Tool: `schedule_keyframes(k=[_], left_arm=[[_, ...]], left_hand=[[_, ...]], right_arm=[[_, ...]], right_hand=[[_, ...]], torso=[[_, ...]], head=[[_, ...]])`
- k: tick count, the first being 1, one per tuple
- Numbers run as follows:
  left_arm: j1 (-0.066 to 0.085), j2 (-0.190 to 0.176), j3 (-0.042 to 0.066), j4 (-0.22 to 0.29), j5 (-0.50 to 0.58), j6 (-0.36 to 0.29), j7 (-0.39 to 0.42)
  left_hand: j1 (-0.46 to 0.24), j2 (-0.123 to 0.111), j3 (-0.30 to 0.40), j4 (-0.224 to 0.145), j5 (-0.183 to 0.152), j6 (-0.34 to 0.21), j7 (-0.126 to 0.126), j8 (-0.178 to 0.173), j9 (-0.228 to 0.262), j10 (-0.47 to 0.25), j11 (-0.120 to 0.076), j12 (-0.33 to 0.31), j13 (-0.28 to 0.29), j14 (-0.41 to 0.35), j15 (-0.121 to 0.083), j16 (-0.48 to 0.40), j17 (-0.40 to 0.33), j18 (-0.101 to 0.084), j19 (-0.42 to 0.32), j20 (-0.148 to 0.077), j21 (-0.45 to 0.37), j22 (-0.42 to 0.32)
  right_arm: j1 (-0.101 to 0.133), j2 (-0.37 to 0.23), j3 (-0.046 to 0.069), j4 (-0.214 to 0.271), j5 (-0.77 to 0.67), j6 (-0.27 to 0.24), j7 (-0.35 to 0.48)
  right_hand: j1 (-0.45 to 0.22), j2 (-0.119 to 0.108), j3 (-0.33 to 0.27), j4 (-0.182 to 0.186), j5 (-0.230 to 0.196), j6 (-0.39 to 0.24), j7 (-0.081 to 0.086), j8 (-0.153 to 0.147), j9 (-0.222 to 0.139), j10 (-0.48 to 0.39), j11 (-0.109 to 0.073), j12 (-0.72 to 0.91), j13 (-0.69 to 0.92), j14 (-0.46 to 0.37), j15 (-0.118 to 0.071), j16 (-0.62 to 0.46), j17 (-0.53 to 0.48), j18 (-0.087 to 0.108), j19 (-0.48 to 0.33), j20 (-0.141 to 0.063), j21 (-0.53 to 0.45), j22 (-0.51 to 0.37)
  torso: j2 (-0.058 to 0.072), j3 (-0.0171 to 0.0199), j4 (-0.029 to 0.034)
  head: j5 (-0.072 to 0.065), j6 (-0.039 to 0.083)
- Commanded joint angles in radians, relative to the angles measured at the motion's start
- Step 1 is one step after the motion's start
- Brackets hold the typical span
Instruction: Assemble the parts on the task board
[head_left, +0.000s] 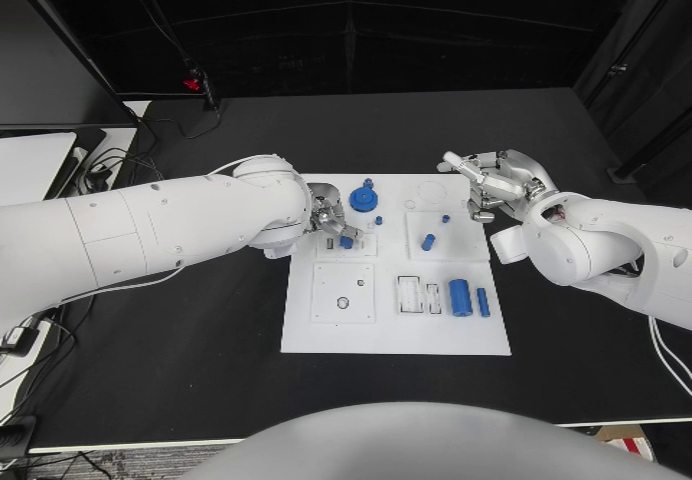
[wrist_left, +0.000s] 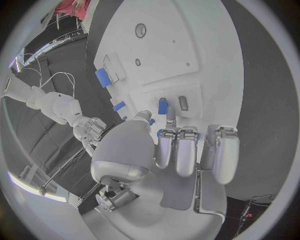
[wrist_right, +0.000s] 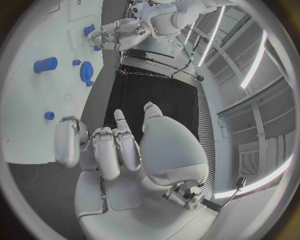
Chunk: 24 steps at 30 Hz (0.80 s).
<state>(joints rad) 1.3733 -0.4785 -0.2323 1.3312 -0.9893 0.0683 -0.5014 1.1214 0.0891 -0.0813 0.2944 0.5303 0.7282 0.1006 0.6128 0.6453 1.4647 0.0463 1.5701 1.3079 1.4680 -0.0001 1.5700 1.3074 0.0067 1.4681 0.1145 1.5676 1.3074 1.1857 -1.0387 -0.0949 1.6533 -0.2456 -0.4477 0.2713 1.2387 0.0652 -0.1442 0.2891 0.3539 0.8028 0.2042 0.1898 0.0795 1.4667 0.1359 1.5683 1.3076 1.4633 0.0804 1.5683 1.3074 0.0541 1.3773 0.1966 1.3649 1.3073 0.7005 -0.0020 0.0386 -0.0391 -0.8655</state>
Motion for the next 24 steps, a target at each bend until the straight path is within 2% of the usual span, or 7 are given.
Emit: schedule_keyframes(k=[1,12,24], left_arm=[[-0.004,-0.005,-0.003,0.004,-0.003,0.030,-0.012],[-0.004,-0.025,-0.003,0.020,-0.003,0.026,-0.015],[-0.004,-0.020,-0.003,0.015,0.005,-0.010,0.018]], left_hand=[[-0.004,0.009,0.005,0.000,0.007,0.013,-0.002,0.007,0.002,0.106,-0.005,0.001,0.263,0.103,0.001,0.001,0.263,-0.007,0.103,0.004,0.003,0.263],[-0.012,0.011,0.003,0.000,0.008,0.026,-0.007,0.016,0.006,0.106,-0.009,0.001,0.263,0.103,-0.003,0.001,0.263,-0.007,0.103,0.002,0.003,0.263],[-0.058,0.013,-0.015,0.001,0.006,0.012,-0.004,0.011,0.008,0.106,-0.009,0.001,0.263,0.103,-0.005,0.001,0.263,-0.007,0.103,-0.002,0.003,0.263]], right_arm=[[0.001,0.001,0.000,0.000,0.003,0.005,0.002],[0.000,0.001,0.000,-0.002,0.003,0.006,0.000],[-0.004,0.001,0.000,-0.003,0.003,0.007,-0.004]], right_hand=[[0.000,0.009,-0.004,-0.001,0.004,-0.008,0.011,0.006,0.002,0.104,0.009,0.003,0.263,0.107,0.007,0.002,0.263,0.008,-0.002,-0.002,-0.001,0.180],[0.002,0.010,-0.004,-0.002,0.005,-0.009,0.011,0.008,0.002,0.104,0.009,0.003,0.263,0.107,0.007,0.002,0.263,0.008,-0.002,-0.002,-0.001,0.180],[0.004,0.011,-0.004,-0.002,0.007,-0.010,0.012,0.010,0.002,0.104,0.009,0.003,0.263,0.107,0.007,0.002,0.263,0.008,-0.002,-0.001,0.000,0.180]], torso=[[0.000,0.0000,0.0004],[0.000,-0.0004,0.0000],[0.000,-0.0001,-0.0007]], head=[[0.000,0.000],[-0.002,0.000],[-0.001,0.000]])
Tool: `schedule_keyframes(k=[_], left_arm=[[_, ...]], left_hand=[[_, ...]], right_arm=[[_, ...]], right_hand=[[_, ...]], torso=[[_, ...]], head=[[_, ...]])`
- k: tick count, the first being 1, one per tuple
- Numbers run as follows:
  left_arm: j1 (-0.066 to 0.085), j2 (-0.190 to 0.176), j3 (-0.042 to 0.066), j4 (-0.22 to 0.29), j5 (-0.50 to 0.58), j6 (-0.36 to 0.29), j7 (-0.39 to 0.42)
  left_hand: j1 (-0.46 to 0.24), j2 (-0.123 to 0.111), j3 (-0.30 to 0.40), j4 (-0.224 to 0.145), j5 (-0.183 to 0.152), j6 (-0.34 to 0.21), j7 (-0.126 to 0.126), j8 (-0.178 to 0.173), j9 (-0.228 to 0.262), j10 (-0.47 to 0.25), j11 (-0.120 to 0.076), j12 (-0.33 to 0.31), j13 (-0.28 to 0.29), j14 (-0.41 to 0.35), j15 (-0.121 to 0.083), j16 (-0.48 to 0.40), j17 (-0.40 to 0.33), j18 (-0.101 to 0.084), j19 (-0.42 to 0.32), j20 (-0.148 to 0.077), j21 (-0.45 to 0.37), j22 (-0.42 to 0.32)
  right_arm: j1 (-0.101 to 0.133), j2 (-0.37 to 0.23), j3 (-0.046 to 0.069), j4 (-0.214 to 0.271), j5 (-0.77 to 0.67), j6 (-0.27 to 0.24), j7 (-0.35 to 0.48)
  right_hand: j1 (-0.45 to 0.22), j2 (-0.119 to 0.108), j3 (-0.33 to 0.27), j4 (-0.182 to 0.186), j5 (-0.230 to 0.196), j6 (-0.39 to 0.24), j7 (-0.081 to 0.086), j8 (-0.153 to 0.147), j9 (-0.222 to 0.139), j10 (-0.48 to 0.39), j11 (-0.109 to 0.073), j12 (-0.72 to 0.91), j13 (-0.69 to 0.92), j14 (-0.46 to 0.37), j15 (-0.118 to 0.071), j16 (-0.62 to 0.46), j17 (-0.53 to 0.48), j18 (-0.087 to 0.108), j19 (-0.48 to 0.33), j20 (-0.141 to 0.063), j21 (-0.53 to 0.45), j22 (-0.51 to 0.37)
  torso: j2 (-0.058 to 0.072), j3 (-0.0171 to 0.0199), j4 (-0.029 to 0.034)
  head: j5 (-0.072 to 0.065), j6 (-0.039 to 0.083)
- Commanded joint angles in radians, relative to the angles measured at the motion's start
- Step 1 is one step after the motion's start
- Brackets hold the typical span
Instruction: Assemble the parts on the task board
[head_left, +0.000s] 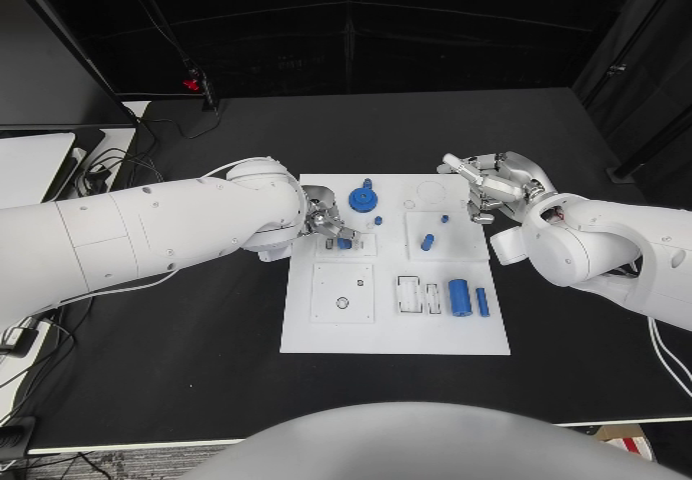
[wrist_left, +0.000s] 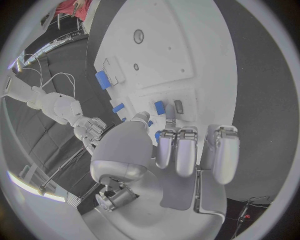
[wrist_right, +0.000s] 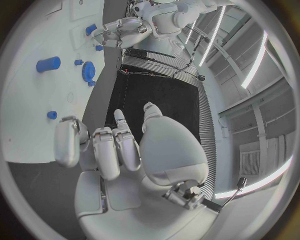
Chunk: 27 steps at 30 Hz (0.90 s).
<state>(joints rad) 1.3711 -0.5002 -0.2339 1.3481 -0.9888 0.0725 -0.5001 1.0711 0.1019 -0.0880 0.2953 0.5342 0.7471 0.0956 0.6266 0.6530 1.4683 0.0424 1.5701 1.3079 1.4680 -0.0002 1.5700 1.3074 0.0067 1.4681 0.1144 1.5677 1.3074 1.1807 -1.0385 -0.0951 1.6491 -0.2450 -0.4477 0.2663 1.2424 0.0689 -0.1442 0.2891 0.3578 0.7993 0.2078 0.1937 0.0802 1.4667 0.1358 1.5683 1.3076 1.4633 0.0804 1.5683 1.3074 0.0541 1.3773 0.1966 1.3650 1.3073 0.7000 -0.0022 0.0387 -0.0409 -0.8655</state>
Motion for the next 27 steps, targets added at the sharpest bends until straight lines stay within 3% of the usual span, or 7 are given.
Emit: schedule_keyframes(k=[1,11,27], left_arm=[[-0.002,0.002,-0.002,-0.002,0.005,-0.018,0.022],[-0.002,0.006,-0.002,-0.007,0.057,-0.055,0.057],[-0.002,0.013,-0.002,-0.013,0.071,0.003,0.016]], left_hand=[[-0.011,0.001,-0.010,0.000,0.002,-0.008,0.001,-0.003,0.000,0.102,-0.005,0.001,0.263,0.103,-0.005,0.001,0.263,-0.007,0.103,-0.002,0.003,0.263],[-0.045,0.007,-0.022,0.000,-0.007,-0.015,0.004,-0.005,0.001,0.102,-0.002,0.001,0.263,0.103,-0.003,0.001,0.263,-0.007,0.103,-0.002,0.003,0.263],[-0.039,0.012,-0.018,-0.003,-0.005,-0.002,-0.002,0.011,0.011,0.102,-0.007,0.001,0.263,0.103,-0.005,0.001,0.263,-0.007,0.103,-0.003,0.003,0.263]], right_arm=[[0.001,0.001,0.000,0.001,0.002,0.007,0.001],[-0.001,0.004,0.000,-0.002,0.002,0.008,-0.002],[-0.003,0.003,0.000,-0.001,0.002,0.008,-0.003]], right_hand=[[0.000,0.007,-0.004,-0.002,0.004,-0.007,0.008,0.006,0.001,0.104,0.009,0.003,0.263,0.107,0.007,0.002,0.263,0.008,-0.002,-0.001,0.000,0.180],[0.004,0.009,-0.004,-0.003,0.006,-0.008,0.008,0.009,0.001,0.104,0.009,0.003,0.263,0.107,0.007,0.002,0.263,0.008,-0.002,-0.001,-0.001,0.180],[0.005,0.009,-0.004,-0.003,0.008,-0.009,0.008,0.010,0.001,0.104,0.009,0.003,0.263,0.107,0.007,0.002,0.263,0.008,-0.002,-0.001,-0.001,0.180]], torso=[[0.000,0.0002,-0.0008],[0.000,-0.0004,-0.0003],[0.000,0.0003,-0.0003]], head=[[0.001,0.000],[0.000,-0.001],[-0.001,-0.002]])
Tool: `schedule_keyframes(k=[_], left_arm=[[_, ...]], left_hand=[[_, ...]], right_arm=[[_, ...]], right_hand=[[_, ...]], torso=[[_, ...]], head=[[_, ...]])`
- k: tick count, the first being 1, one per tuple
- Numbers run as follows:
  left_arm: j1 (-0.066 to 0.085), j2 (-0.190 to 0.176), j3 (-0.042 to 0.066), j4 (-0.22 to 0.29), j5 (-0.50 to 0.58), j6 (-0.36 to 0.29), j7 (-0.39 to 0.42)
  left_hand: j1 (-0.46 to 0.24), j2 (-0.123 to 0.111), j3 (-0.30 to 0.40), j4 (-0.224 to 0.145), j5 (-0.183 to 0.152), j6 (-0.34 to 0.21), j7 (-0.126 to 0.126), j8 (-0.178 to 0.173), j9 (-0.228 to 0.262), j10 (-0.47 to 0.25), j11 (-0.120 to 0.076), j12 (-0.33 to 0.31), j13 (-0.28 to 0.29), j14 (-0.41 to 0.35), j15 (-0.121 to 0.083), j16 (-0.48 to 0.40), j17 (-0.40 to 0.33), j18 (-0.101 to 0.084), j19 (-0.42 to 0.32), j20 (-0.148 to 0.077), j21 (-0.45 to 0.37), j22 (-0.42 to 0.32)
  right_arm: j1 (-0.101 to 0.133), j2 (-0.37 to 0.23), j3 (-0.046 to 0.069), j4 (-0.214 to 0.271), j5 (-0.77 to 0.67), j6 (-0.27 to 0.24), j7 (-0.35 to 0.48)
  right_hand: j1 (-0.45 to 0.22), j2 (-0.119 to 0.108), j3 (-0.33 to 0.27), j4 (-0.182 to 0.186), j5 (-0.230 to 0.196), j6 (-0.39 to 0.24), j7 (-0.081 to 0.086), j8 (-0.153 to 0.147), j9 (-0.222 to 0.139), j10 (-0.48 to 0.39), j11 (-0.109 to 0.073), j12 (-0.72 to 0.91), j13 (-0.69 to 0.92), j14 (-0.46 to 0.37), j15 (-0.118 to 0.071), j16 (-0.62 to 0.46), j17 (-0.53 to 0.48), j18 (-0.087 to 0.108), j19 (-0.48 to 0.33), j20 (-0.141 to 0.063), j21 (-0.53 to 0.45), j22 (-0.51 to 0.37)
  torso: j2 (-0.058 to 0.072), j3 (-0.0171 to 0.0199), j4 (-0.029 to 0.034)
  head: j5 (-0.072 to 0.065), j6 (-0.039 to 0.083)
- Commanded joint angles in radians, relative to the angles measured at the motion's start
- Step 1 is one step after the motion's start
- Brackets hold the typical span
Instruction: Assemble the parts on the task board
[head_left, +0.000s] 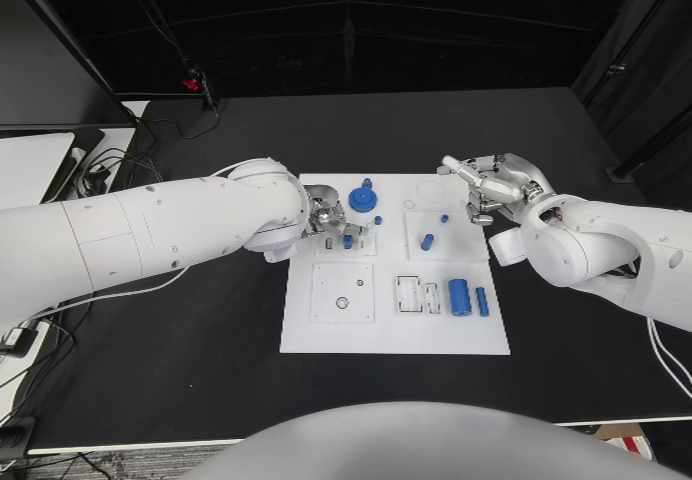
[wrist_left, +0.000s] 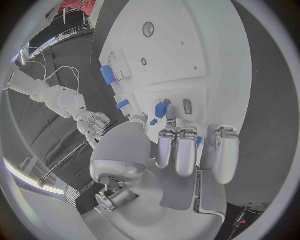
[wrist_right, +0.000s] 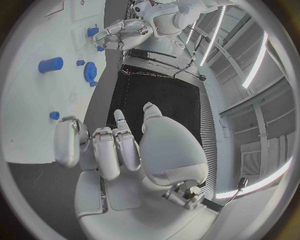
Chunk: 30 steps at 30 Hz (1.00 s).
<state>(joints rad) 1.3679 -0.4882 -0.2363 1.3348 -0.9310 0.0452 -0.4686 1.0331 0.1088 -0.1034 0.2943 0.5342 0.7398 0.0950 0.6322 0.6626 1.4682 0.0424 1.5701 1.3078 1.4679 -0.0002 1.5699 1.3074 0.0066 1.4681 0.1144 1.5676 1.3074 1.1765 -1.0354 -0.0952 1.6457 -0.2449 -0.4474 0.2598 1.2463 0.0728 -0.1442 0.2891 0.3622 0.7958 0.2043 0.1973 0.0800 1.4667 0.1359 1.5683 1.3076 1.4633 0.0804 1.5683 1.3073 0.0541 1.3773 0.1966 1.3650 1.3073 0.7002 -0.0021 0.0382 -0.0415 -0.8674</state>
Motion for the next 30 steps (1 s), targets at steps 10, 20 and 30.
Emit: schedule_keyframes(k=[10,20,30], left_arm=[[0.001,-0.003,0.001,0.002,0.014,0.046,-0.032],[0.001,-0.001,0.001,0.001,0.014,0.043,-0.029],[0.001,-0.001,0.001,-0.001,0.014,0.042,-0.025]], left_hand=[[0.011,0.000,-0.001,-0.003,-0.004,-0.010,0.000,-0.001,0.001,0.103,-0.006,0.001,0.263,0.103,-0.006,0.001,0.263,-0.007,0.103,-0.003,0.003,0.263],[0.038,-0.005,0.008,-0.003,0.003,-0.018,0.001,-0.002,0.003,0.103,-0.006,0.001,0.263,0.103,-0.005,0.001,0.263,-0.007,0.103,-0.004,0.003,0.263],[0.118,-0.027,0.045,-0.002,0.142,-0.022,-0.004,0.000,0.007,0.103,-0.010,0.001,0.263,0.103,-0.009,0.001,0.263,-0.007,0.103,-0.006,0.003,0.263]], right_arm=[[0.001,-0.001,0.000,0.003,0.002,0.007,0.002],[0.001,0.000,0.000,0.002,0.002,0.006,0.001],[0.001,0.000,0.000,0.002,0.002,0.007,0.000]], right_hand=[[0.005,0.006,-0.005,-0.004,0.007,-0.007,0.012,0.009,0.002,0.104,0.009,0.003,0.263,0.107,0.007,0.002,0.263,0.008,-0.001,-0.001,-0.001,0.180],[0.008,0.008,-0.005,-0.004,0.011,-0.009,0.012,0.013,0.002,0.104,0.009,0.003,0.263,0.107,0.007,0.002,0.263,0.009,-0.002,-0.001,-0.001,0.180],[0.011,0.008,-0.006,-0.004,0.016,-0.011,0.012,0.016,0.002,0.104,0.009,0.003,0.263,0.107,0.007,0.002,0.263,0.008,-0.001,-0.001,-0.001,0.180]], torso=[[0.000,0.0001,0.0005],[0.000,-0.0001,0.0002],[0.000,0.0000,0.0000]], head=[[-0.002,0.000],[0.000,0.000],[-0.001,-0.001]])
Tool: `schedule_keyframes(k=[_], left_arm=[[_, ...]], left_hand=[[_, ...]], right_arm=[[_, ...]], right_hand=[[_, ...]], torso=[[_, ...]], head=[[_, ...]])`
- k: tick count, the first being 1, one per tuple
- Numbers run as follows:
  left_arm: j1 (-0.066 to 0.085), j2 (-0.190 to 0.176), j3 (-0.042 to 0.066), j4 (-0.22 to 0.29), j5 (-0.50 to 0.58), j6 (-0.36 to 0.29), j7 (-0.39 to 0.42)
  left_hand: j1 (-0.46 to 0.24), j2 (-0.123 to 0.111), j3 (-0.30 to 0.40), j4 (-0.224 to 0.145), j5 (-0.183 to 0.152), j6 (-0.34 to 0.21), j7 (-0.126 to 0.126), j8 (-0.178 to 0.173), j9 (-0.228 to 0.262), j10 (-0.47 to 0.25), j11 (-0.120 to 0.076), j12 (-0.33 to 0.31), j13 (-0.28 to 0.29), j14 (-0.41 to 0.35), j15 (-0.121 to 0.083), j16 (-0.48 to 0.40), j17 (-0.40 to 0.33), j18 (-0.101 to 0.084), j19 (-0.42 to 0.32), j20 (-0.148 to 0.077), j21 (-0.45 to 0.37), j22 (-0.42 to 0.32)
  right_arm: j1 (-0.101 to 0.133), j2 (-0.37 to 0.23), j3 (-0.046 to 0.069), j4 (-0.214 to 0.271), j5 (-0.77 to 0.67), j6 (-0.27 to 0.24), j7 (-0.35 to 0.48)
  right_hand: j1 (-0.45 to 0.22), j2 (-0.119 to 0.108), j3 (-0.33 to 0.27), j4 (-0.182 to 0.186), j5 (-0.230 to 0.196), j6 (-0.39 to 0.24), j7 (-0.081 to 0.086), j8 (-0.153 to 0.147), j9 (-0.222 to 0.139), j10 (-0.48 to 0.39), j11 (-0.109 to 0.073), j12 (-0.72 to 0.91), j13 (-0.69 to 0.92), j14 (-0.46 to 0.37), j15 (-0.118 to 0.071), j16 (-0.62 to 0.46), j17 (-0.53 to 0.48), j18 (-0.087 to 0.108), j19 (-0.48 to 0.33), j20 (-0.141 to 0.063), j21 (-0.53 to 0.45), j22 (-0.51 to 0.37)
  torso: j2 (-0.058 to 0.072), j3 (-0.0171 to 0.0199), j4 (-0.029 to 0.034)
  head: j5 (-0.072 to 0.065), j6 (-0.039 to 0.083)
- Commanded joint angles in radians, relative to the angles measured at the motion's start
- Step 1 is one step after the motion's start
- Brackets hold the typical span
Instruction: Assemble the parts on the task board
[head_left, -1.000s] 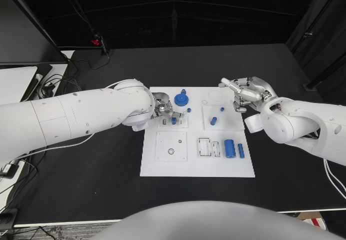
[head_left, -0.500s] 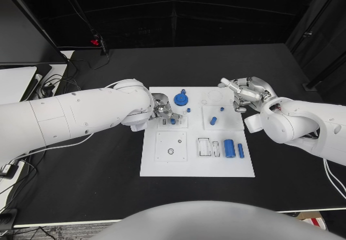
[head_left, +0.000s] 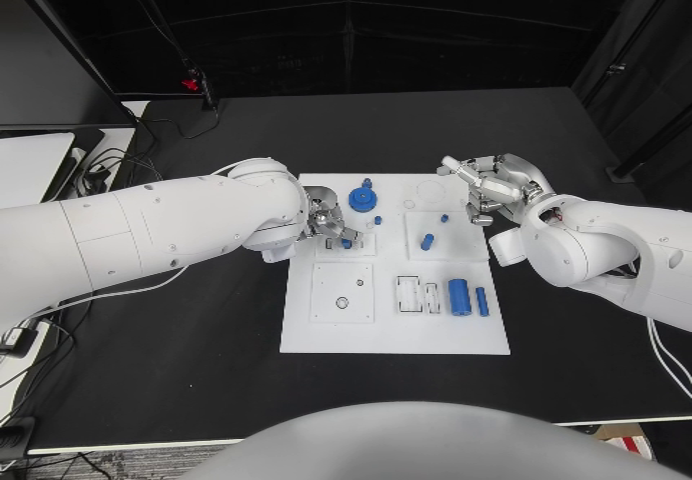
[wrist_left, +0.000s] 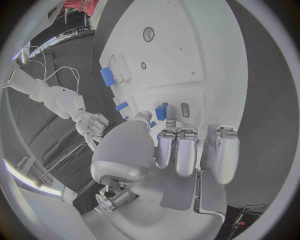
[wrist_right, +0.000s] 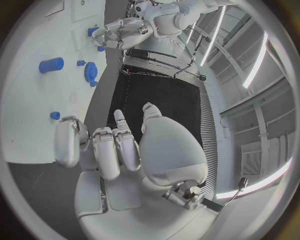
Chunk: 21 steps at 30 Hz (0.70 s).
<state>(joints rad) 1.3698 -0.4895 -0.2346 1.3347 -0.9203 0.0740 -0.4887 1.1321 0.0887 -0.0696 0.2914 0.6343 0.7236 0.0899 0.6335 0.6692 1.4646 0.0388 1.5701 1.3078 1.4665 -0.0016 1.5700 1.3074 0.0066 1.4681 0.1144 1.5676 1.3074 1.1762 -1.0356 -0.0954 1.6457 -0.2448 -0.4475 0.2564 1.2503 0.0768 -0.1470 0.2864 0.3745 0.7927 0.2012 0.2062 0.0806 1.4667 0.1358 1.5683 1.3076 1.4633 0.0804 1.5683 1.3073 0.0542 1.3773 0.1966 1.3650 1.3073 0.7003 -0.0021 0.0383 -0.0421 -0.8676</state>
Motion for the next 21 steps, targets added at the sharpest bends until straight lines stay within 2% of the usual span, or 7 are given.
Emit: schedule_keyframes(k=[1,2,3,8,21], left_arm=[[-0.001,0.001,-0.001,-0.001,0.003,0.013,-0.005],[-0.001,0.001,-0.001,-0.001,0.003,0.013,-0.005],[-0.001,0.001,-0.001,-0.001,0.003,0.013,-0.005],[-0.001,0.002,-0.001,-0.003,0.003,0.013,-0.003],[-0.001,0.004,-0.001,-0.006,0.003,0.009,0.004]], left_hand=[[0.034,-0.014,0.021,0.000,0.092,-0.005,-0.001,0.000,0.002,0.106,-0.008,0.001,0.263,0.104,-0.010,0.001,0.263,-0.007,0.103,-0.007,0.003,0.263],[0.048,-0.019,0.032,0.000,0.133,-0.005,-0.002,0.002,0.003,0.106,-0.009,0.001,0.263,0.104,-0.011,0.001,0.263,-0.007,0.103,-0.008,0.003,0.263],[0.058,-0.022,0.040,0.000,0.148,-0.004,-0.003,0.003,0.004,0.106,-0.010,0.001,0.263,0.104,-0.011,0.001,0.263,-0.007,0.103,-0.009,0.003,0.263],[0.093,-0.036,0.075,-0.001,0.193,-0.002,-0.005,0.011,0.011,0.106,-0.013,0.001,0.263,0.104,-0.014,0.001,0.263,-0.007,0.103,-0.011,0.003,0.263],[0.118,-0.043,0.105,-0.002,0.202,0.001,-0.007,0.018,0.017,0.106,-0.015,0.001,0.263,0.104,-0.015,0.001,0.263,-0.007,0.103,-0.013,0.003,0.263]], right_arm=[[0.001,0.000,0.000,0.002,0.002,0.007,0.003],[0.001,0.000,0.000,0.002,0.002,0.008,0.003],[0.001,0.001,0.000,0.002,0.002,0.008,0.003],[0.001,0.001,0.000,0.001,0.002,0.008,0.003],[0.001,0.001,0.000,-0.001,0.002,0.009,-0.002]], right_hand=[[0.007,0.004,-0.003,-0.001,0.004,-0.008,0.015,0.007,0.002,0.104,0.009,0.003,0.263,0.107,0.007,0.002,0.264,0.008,-0.001,-0.001,-0.001,0.180],[0.007,0.004,-0.003,-0.001,0.004,-0.008,0.015,0.007,0.002,0.104,0.009,0.003,0.263,0.107,0.007,0.002,0.264,0.008,-0.001,-0.001,-0.001,0.180],[0.008,0.004,-0.003,-0.001,0.004,-0.008,0.015,0.007,0.002,0.104,0.009,0.003,0.263,0.107,0.007,0.002,0.264,0.008,-0.002,-0.001,-0.001,0.180],[0.009,0.005,-0.004,-0.002,0.006,-0.009,0.015,0.009,0.002,0.104,0.009,0.003,0.263,0.107,0.007,0.002,0.264,0.009,-0.002,-0.001,-0.001,0.180],[0.009,0.005,-0.004,-0.002,0.006,-0.009,0.015,0.009,0.002,0.104,0.009,0.003,0.263,0.107,0.007,0.002,0.264,0.009,-0.002,-0.001,-0.001,0.180]], torso=[[0.000,0.0001,-0.0001],[0.000,0.0002,0.0001],[0.000,0.0001,0.0002],[-0.001,-0.0001,-0.0001],[0.000,0.0000,0.0007]], head=[[-0.001,-0.001],[-0.001,0.000],[-0.001,-0.001],[-0.001,-0.001],[-0.002,-0.001]])
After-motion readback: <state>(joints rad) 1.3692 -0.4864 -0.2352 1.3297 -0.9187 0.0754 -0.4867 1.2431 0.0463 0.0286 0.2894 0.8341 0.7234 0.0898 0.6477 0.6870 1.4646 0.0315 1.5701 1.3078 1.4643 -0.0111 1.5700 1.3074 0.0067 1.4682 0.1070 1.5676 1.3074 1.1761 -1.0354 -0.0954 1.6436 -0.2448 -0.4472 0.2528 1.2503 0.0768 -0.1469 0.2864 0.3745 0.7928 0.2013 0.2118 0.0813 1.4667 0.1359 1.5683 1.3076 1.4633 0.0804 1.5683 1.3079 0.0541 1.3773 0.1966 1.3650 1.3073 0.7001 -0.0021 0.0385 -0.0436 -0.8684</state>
